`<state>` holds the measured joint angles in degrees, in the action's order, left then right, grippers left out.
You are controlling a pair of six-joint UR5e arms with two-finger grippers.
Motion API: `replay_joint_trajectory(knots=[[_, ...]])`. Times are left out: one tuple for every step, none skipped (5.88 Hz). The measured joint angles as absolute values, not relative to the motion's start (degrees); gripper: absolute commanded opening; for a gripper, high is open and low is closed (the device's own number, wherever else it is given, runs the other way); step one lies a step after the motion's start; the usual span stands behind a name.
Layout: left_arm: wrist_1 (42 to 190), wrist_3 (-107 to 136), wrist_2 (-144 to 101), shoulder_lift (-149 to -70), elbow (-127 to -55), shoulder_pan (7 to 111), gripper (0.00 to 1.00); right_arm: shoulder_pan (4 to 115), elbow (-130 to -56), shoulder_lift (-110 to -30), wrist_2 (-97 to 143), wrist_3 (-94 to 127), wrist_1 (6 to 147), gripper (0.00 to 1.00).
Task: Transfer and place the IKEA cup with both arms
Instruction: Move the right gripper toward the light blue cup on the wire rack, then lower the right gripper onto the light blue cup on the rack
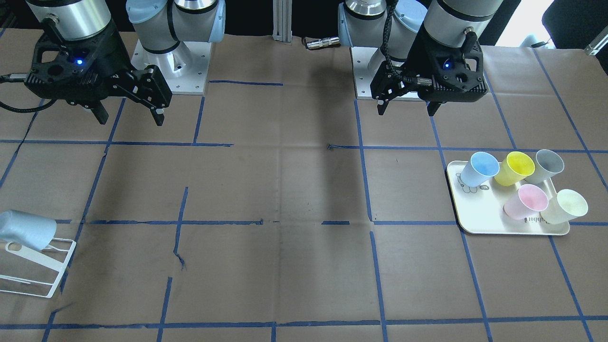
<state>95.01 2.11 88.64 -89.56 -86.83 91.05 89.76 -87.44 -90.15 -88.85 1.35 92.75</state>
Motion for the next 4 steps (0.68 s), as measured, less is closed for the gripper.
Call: replay_joint_trajectory(knots=[[95.0,2.1,88.6,-89.6,-86.8,91.1,0.98,89.1,-87.4,-89.6,-88.7,1.0,93.3,1.00],[95.0,2.1,88.6,-89.6,-86.8,91.1,0.98,86.7,-87.3,-88.4,-88.6,-0.3,93.8,1.00],[95.0,2.1,88.6,-89.6,-86.8,91.1,0.98,81.4,-87.1,-86.7,-88.5,-5.5,94.2,1.00],[95.0,2.1,88.6,-89.6,-86.8,91.1,0.98,75.7,-87.0,-84.5,-88.5,-13.4,95.9,1.00]])
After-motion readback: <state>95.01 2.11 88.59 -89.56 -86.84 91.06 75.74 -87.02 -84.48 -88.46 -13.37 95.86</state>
